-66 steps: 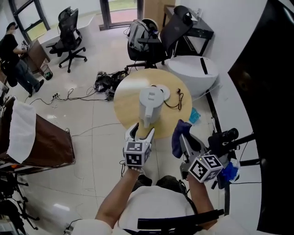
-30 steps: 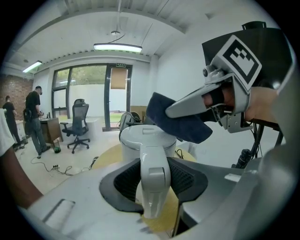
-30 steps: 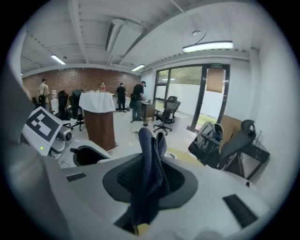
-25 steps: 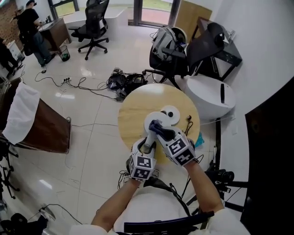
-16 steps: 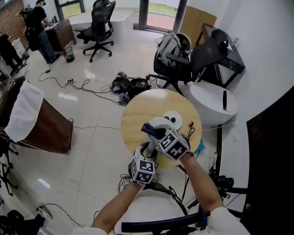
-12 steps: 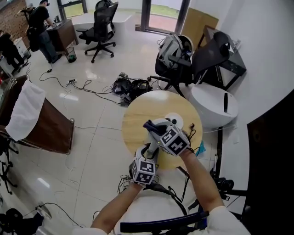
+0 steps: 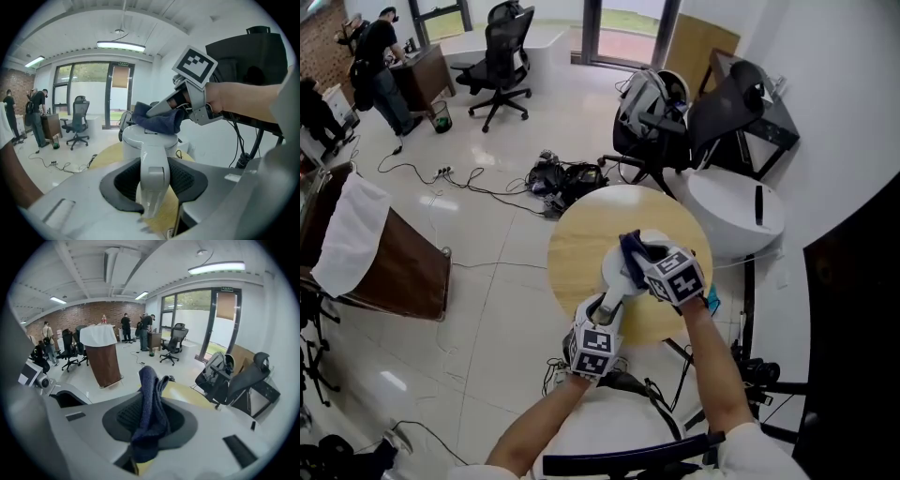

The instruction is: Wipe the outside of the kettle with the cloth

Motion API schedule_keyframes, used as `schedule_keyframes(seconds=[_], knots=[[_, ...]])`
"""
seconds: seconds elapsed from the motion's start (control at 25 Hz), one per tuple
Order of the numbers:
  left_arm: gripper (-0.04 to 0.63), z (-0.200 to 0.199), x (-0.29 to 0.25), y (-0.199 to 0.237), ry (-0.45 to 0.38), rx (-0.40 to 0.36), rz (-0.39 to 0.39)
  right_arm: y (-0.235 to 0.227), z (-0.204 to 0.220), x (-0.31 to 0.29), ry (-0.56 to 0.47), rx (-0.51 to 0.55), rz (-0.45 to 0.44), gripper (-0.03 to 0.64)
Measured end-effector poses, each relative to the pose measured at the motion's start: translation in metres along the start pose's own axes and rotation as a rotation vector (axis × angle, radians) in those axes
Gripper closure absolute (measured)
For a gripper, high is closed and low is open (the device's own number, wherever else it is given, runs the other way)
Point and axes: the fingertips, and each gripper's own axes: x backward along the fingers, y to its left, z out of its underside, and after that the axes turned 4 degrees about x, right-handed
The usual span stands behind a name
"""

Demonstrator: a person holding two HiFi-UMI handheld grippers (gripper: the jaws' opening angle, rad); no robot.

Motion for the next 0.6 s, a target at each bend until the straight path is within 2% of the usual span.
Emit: schedule_keyframes(seconds=[0.24, 0.44, 0.6], knots=[[0.439, -0.001, 0.001, 0.005, 0.006, -0.005, 0.016, -0.014, 0.018, 0.022, -0.031, -0.106, 0.087, 0.531], [0.437, -0.002, -0.001, 0.006, 0.012, -0.015, 0.030, -0.014, 0.025, 0.062, -0.172, -0.275, 0.146, 0.532], [0.437, -0.002, -0.001, 0.007, 0.026, -0.023, 0.046, 0.007, 0.045, 0.095, -0.253, -0.406, 0.197, 0.532]])
